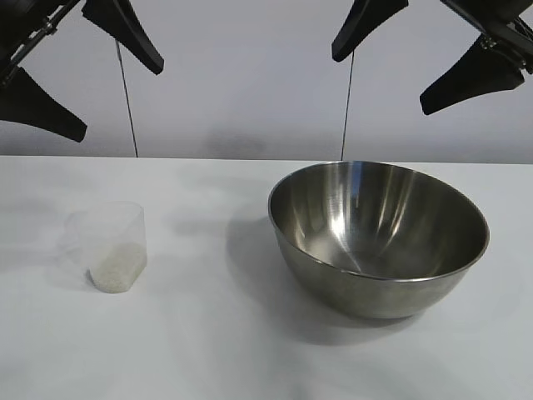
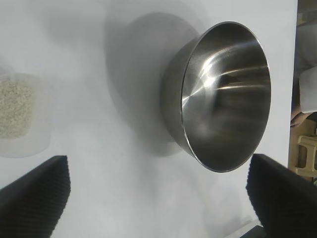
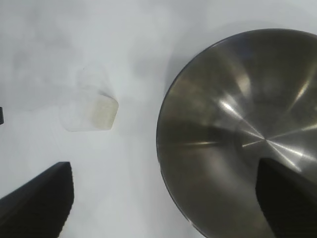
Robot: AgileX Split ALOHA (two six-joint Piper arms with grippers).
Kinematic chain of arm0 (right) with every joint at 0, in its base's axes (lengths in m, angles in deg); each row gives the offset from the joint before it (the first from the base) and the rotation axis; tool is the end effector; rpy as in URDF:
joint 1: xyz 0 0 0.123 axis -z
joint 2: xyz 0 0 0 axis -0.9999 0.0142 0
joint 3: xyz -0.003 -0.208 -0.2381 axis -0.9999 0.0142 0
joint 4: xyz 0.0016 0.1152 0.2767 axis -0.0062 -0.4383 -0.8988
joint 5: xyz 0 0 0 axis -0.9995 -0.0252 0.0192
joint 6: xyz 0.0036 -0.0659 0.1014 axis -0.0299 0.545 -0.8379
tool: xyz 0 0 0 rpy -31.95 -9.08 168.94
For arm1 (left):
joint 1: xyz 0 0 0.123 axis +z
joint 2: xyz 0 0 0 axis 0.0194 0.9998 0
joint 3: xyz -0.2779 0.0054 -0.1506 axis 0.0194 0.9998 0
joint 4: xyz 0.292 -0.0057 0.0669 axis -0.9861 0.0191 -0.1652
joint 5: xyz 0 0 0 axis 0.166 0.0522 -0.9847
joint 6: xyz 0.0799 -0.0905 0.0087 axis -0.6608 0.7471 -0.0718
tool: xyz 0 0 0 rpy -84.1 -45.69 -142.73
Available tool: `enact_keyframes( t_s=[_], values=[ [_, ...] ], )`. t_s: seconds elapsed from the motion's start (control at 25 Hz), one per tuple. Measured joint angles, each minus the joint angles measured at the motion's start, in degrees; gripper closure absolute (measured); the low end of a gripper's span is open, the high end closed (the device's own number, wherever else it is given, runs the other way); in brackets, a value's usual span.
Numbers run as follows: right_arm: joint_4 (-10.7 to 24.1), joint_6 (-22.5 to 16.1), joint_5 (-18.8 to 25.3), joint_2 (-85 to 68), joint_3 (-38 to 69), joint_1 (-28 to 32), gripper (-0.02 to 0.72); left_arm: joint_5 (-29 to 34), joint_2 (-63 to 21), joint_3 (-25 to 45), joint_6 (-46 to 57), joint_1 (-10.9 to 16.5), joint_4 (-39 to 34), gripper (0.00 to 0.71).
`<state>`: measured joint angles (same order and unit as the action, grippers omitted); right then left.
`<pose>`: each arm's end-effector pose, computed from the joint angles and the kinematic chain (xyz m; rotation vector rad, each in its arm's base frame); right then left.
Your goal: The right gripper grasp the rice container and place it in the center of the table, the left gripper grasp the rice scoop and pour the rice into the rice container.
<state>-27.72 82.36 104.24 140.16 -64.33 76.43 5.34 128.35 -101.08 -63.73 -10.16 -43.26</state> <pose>0.3531 0.1244 0.3050 -0.1031 2.5246 0.6566 0.3726 -0.1420 0.2713 -0.0286 2.6739 -0.9548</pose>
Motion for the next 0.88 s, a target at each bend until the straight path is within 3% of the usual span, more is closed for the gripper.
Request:
enact_keyframes(
  t_s=[0.24, 0.32, 0.48, 0.68, 0.88],
  values=[
    [0.1, 0.1, -0.7, 0.0, 0.0, 0.0, 0.010, 0.0, 0.0, 0.0, 0.0, 0.0, 0.0, 0.016],
    [1.8, 0.8, -0.6, 0.0, -0.1, 0.0, 0.010, 0.0, 0.0, 0.0, 0.0, 0.0, 0.0, 0.016],
    [12.6, -1.7, 1.9, 0.0, -1.2, 0.0, 0.010, 0.0, 0.0, 0.0, 0.0, 0.0, 0.0, 0.016],
    [29.5, -12.8, 6.1, 1.3, -1.3, 0.0, 0.010, 0.0, 0.0, 0.0, 0.0, 0.0, 0.0, 0.016],
    [32.9, -14.7, 6.0, 6.4, -1.3, 1.6, 0.010, 0.0, 0.0, 0.0, 0.0, 0.0, 0.0, 0.016]
  ],
)
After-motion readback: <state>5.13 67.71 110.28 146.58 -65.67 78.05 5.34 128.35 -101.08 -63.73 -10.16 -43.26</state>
